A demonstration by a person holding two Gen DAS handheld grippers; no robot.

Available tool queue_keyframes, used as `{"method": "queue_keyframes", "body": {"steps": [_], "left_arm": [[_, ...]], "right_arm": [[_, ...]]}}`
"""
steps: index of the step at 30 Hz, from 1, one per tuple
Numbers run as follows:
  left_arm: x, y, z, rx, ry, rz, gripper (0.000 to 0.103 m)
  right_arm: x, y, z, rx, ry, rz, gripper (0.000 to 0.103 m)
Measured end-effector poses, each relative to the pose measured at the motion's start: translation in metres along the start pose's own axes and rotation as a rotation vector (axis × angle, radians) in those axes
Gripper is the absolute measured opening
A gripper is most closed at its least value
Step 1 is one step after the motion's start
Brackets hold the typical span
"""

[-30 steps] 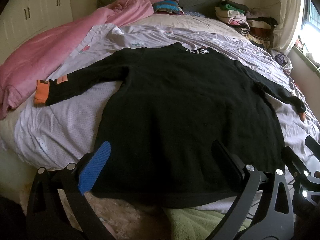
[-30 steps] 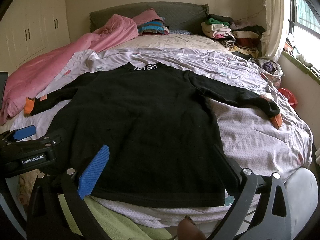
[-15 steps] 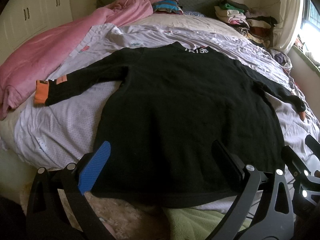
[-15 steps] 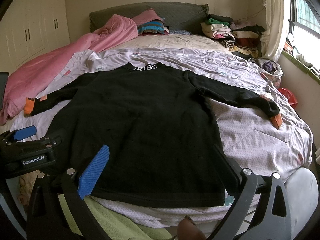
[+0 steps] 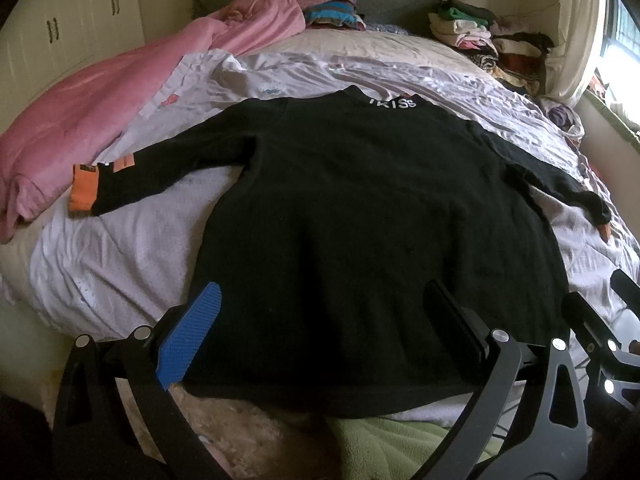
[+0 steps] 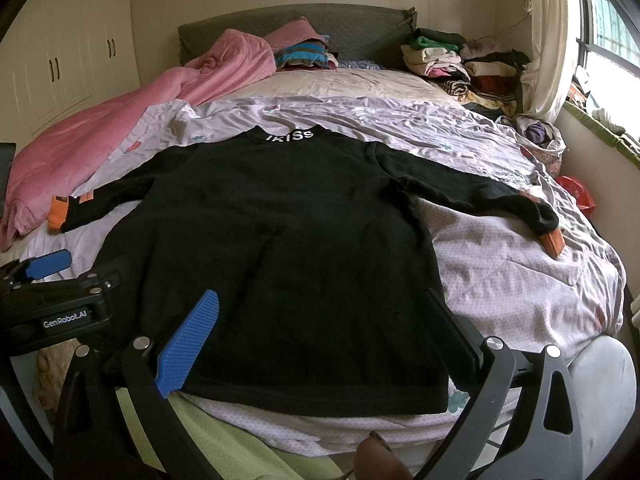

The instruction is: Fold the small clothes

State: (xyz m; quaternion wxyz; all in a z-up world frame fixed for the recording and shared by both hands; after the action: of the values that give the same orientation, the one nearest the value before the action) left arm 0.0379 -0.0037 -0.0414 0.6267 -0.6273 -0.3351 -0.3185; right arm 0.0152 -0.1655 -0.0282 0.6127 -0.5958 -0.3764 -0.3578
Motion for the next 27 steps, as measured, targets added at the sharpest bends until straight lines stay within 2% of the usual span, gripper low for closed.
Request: {"method": "queue_keyframes", "body": {"steps": [22, 27], "left_arm": [[0.001, 0.002, 0.0, -0.005, 0.003, 0.003, 0.095], [0.01, 0.01, -0.001, -0.002, 0.003, 0.016, 0.095]], "right_arm": [[0.002, 0.001, -0.001, 0.002, 0.001, 0.0, 0.099], [0.004, 0.002, -0.002, 0.005, 0.0, 0.0, 0.099]]}}
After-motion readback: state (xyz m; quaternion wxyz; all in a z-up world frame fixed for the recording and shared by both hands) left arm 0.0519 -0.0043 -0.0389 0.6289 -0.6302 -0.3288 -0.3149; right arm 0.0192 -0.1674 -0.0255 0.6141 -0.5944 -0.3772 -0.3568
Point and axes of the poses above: each gripper's, at about its wrist camera, not at the fingertips, and y roughly the way its jaws point, z to its left, x to its top, the point moved 6 cm from there along y, roughly the way its jaws point, and after that the axes turned 15 degrees about -z, right-handed, at the moved point
